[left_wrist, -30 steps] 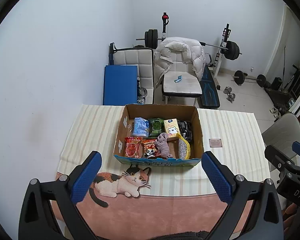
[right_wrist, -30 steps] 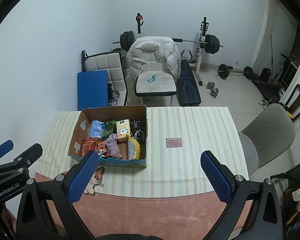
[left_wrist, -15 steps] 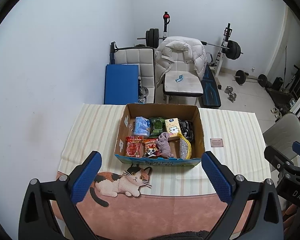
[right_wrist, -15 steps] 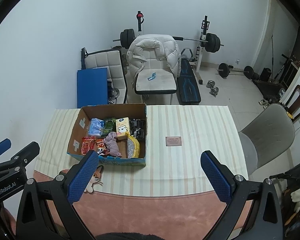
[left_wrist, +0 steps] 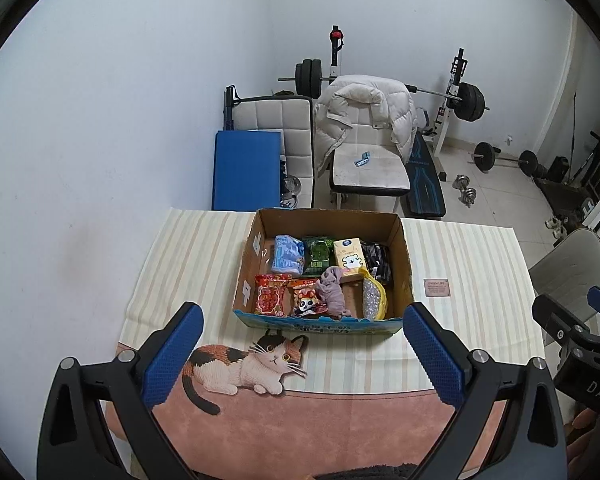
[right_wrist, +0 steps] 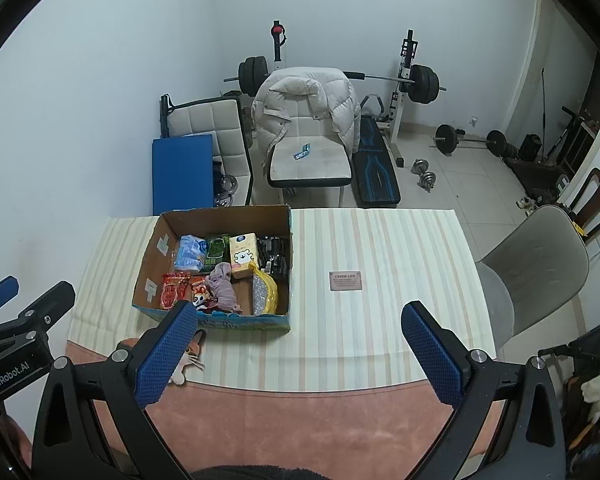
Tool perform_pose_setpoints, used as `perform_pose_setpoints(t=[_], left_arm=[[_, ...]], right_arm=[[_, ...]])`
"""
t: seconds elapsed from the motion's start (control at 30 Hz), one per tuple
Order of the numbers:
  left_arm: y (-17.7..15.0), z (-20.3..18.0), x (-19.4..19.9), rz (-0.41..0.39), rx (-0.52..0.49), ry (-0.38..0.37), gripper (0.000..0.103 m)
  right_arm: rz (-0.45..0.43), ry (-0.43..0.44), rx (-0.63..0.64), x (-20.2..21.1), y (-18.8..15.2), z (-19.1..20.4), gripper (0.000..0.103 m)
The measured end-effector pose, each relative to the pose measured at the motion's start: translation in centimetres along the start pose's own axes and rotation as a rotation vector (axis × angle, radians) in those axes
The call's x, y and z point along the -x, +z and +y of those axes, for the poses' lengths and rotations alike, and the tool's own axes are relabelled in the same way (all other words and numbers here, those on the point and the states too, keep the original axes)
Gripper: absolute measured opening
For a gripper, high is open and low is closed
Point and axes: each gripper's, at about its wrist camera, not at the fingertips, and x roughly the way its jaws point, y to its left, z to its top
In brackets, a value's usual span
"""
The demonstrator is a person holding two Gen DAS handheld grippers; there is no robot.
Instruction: Organize soft objects
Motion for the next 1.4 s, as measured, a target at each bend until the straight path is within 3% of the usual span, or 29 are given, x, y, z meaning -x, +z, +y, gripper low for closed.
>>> perform_pose_setpoints(t=[1.4], left_arm=[[-1.0,-0.1,0.3,-0.005,0.002,0.005,0.103]], right_arm=[[0.001,0.001,-0.004,0.1,-1.0,0.8,0.103]])
